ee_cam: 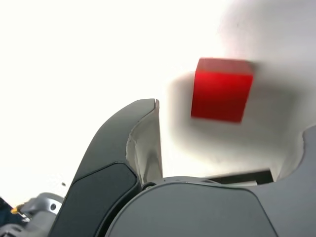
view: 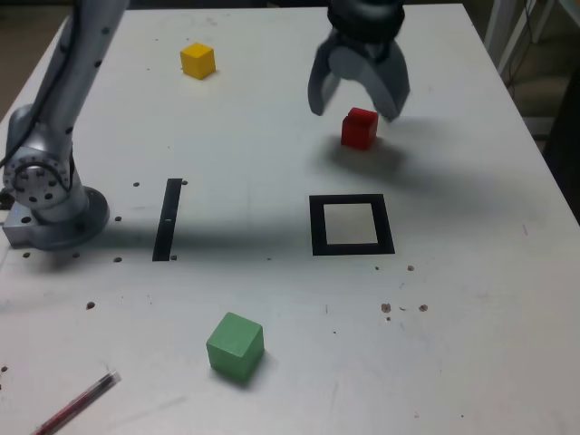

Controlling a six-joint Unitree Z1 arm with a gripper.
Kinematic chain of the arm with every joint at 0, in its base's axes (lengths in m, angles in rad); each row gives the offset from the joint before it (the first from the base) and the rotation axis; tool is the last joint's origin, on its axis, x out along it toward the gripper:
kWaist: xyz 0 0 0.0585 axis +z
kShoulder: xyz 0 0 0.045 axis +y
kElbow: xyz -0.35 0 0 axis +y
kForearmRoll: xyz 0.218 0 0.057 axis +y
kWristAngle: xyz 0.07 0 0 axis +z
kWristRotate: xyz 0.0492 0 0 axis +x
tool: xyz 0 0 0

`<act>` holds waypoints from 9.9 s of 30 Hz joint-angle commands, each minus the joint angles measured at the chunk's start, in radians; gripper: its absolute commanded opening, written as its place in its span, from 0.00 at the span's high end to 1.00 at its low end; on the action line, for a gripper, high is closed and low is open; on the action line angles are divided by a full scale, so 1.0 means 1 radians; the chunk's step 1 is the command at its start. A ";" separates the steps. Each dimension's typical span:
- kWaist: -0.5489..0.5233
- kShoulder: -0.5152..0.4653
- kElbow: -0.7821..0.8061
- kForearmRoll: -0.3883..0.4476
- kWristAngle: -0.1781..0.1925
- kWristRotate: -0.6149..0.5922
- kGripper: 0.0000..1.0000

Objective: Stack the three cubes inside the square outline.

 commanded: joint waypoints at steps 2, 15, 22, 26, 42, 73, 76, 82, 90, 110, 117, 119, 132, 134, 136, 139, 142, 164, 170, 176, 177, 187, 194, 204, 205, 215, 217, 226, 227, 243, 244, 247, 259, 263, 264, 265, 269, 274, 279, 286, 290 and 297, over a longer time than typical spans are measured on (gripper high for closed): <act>0.012 0.026 -0.005 -0.016 0.007 0.017 0.08; 0.017 0.060 0.040 -0.121 0.007 0.030 0.20; 0.017 0.055 0.057 -0.149 0.007 0.024 0.31; 0.017 0.047 0.057 -0.150 0.013 0.024 0.37; 0.013 0.036 0.057 -0.151 0.021 0.037 0.68; -0.341 -0.130 0.128 -0.003 -0.105 -0.663 0.80; -0.346 -0.118 0.140 -0.006 -0.096 -0.698 0.80; -0.337 -0.093 0.153 -0.019 -0.105 -0.737 0.80; -0.336 -0.085 0.180 -0.062 -0.156 -0.737 0.80; -0.340 -0.092 0.302 -0.186 -0.170 -0.740 0.28; -0.343 -0.119 0.303 -0.179 -0.141 -0.740 0.01; -0.343 -0.131 0.302 -0.175 -0.139 -0.739 0.00; -0.263 -0.338 0.289 -0.044 -0.094 -0.693 0.00; -0.224 -0.360 0.285 -0.018 -0.094 -0.666 0.00; -0.182 -0.371 0.277 0.007 -0.095 -0.638 0.00; -0.114 -0.375 0.258 0.037 -0.092 -0.594 0.00; -0.043 -0.383 0.237 0.063 -0.080 -0.552 0.00; 0.523 -0.353 0.087 0.130 -0.014 -0.307 0.01; 0.603 -0.330 0.076 0.136 0.013 -0.285 0.00; 0.697 -0.303 0.060 0.135 0.026 -0.260 0.00; 0.717 -0.291 0.052 0.134 0.025 -0.251 0.00; 0.867 -0.144 -0.042 0.137 0.013 -0.168 0.00; 0.904 -0.088 -0.009 0.097 -0.016 -0.158 0.00; 0.926 -0.076 0.110 -0.031 -0.057 -0.201 0.00; 0.925 -0.075 0.113 -0.034 -0.053 -0.211 0.00; 0.902 -0.051 0.125 -0.039 -0.017 -0.263 0.01; 0.893 -0.044 0.129 -0.042 -0.016 -0.267 0.01; 0.870 -0.013 0.121 -0.055 -0.022 -0.277 0.05; 0.871 -0.010 0.119 -0.057 -0.023 -0.277 0.05; 0.879 0.027 0.083 -0.067 -0.063 -0.251 0.16; 0.879 0.029 0.081 -0.068 -0.063 -0.251 0.16; 0.880 0.038 0.073 -0.067 -0.065 -0.251 0.19; 0.882 0.052 0.056 -0.061 -0.056 -0.250 0.36; 0.880 0.051 0.055 -0.065 -0.058 -0.248 0.48; 0.879 0.051 0.054 -0.067 -0.059 -0.245 0.50; 0.878 0.050 0.052 -0.070 -0.062 -0.242 0.54; 0.875 0.049 0.048 -0.077 -0.074 -0.228 0.63; 0.874 0.046 0.049 -0.083 -0.090 -0.217 0.72; 0.871 0.040 0.051 -0.083 -0.101 -0.208 0.76; 0.840 0.009 0.055 -0.054 -0.106 -0.169 0.81; 0.792 -0.029 0.042 -0.007 -0.103 -0.117 0.82; 0.603 -0.093 0.020 0.112 -0.028 -0.107 0.84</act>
